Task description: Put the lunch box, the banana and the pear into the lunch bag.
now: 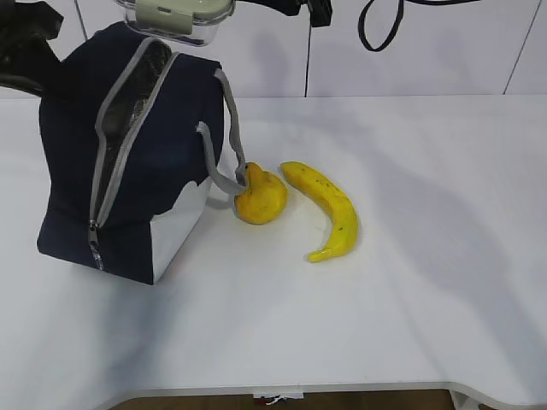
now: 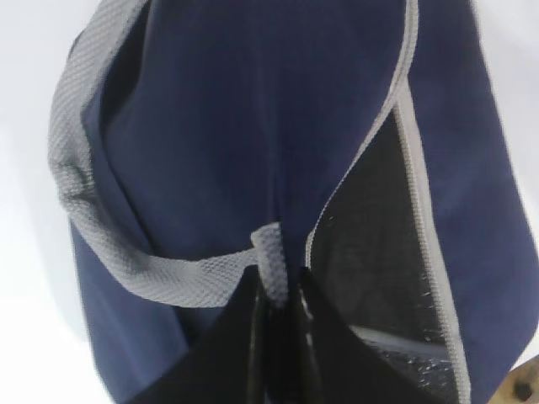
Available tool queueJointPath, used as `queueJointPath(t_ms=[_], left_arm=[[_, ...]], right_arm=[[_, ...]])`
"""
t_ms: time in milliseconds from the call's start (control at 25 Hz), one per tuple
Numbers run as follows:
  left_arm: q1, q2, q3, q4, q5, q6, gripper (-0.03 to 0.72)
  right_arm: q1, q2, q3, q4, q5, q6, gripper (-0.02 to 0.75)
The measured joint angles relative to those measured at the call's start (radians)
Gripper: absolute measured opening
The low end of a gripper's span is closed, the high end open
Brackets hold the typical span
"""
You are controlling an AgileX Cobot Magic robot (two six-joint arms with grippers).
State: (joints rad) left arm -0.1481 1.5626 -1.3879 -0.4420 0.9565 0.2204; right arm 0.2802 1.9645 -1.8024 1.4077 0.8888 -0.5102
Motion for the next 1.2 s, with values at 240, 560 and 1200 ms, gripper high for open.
queueJointPath(t_ms=[240,560,1200], left_arm=[[0.0,-0.001,0.0,-0.129,-0.054,0.038,0.011],[0.0,-0.002,0.0,-0.222,-0.09,0.083,0.011],[0.0,0.088,0.0,-0.596,-0.159,0.368,0.01]], right_arm=[[0.006,0.057,0.0,0.019,-0.015,0.0,0.379],[0.01,0.148,0.0,-0.103,-0.004,0.004,0.379],[0.031,0.175,-0.033,-0.213,-0.007,0.018,0.379]])
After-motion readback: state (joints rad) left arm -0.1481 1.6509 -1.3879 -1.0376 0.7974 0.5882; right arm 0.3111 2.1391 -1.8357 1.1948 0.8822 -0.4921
